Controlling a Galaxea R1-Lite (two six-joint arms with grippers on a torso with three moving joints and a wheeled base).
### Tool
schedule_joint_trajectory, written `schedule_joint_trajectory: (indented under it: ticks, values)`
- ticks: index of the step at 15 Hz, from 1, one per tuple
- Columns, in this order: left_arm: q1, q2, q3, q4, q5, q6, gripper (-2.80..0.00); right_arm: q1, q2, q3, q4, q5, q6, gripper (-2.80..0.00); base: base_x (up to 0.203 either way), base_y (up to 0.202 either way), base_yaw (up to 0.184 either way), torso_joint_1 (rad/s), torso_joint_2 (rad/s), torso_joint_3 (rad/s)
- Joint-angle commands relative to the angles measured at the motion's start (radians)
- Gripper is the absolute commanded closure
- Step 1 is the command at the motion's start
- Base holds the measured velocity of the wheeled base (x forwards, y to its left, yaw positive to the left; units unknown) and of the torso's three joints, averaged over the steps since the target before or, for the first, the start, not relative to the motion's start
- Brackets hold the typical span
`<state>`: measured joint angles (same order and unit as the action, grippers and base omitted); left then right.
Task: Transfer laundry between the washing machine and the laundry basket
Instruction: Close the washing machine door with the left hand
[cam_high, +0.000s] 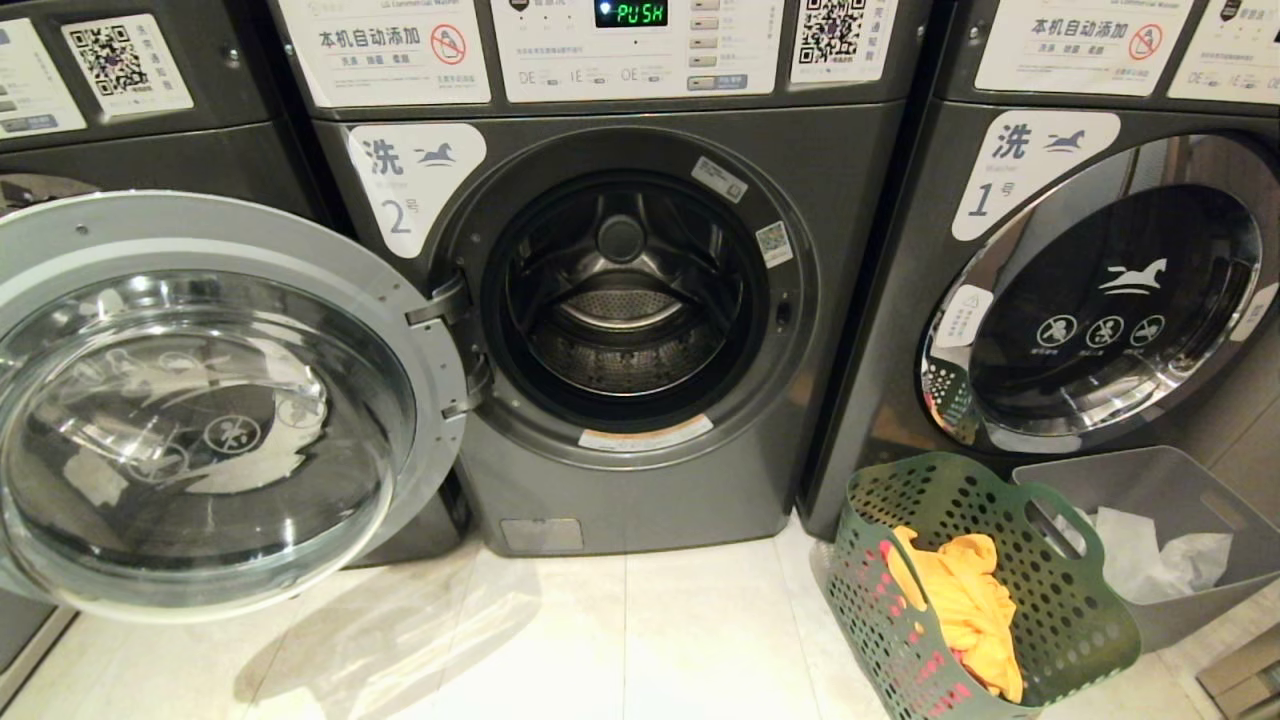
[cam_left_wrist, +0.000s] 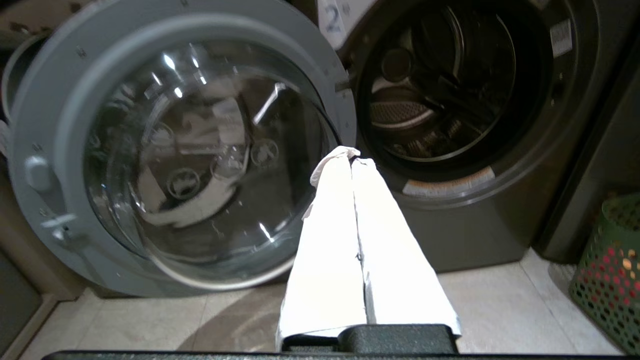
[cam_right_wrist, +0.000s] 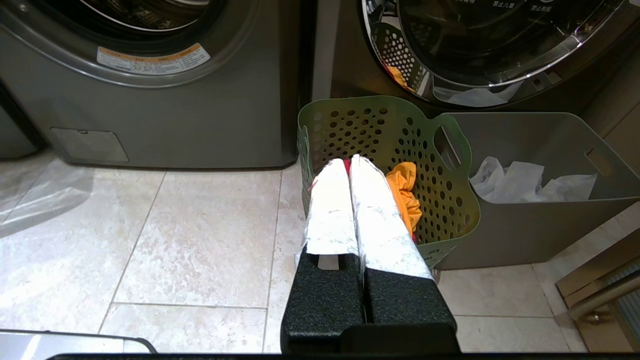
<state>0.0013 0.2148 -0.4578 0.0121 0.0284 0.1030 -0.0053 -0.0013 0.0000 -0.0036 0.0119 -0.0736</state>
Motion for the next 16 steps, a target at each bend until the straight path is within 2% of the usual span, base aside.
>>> schedule_joint_trajectory:
  ticks: [1, 3, 5, 8, 11, 16]
  values:
    - [0.001, 0.409, -0.290, 0.030, 0.057, -0.005, 0.00, 0.001, 0.001, -0.001, -0.002, 0.000, 0.021, 0.00, 0.000, 0.000, 0.000, 0.000, 0.00, 0.000]
    - [0.008, 0.696, -0.510, 0.048, 0.125, -0.040, 0.00, -0.001, 0.001, -0.002, -0.001, -0.001, 0.024, 0.00, 0.000, 0.000, 0.000, 0.000, 0.00, 0.000]
    - [0.051, 0.935, -0.680, 0.057, 0.157, -0.074, 0.00, 0.000, 0.001, -0.002, -0.001, -0.001, 0.025, 0.00, 0.000, 0.000, 0.000, 0.000, 0.00, 0.000]
    - [0.175, 1.215, -0.875, 0.007, 0.133, -0.101, 0.00, -0.001, 0.001, -0.001, -0.003, -0.009, 0.037, 0.00, 0.000, 0.000, 0.000, 0.000, 0.00, 0.000]
    - [0.277, 1.397, -1.078, -0.029, 0.081, -0.110, 0.00, 0.000, 0.001, -0.002, -0.003, -0.013, 0.061, 0.00, 0.000, 0.000, 0.000, 0.000, 0.00, 0.000]
    - [0.381, 1.604, -1.354, -0.005, 0.019, -0.113, 0.00, -0.001, 0.001, -0.005, 0.002, -0.023, 0.066, 0.00, 0.000, 0.000, 0.000, 0.000, 0.00, 0.000]
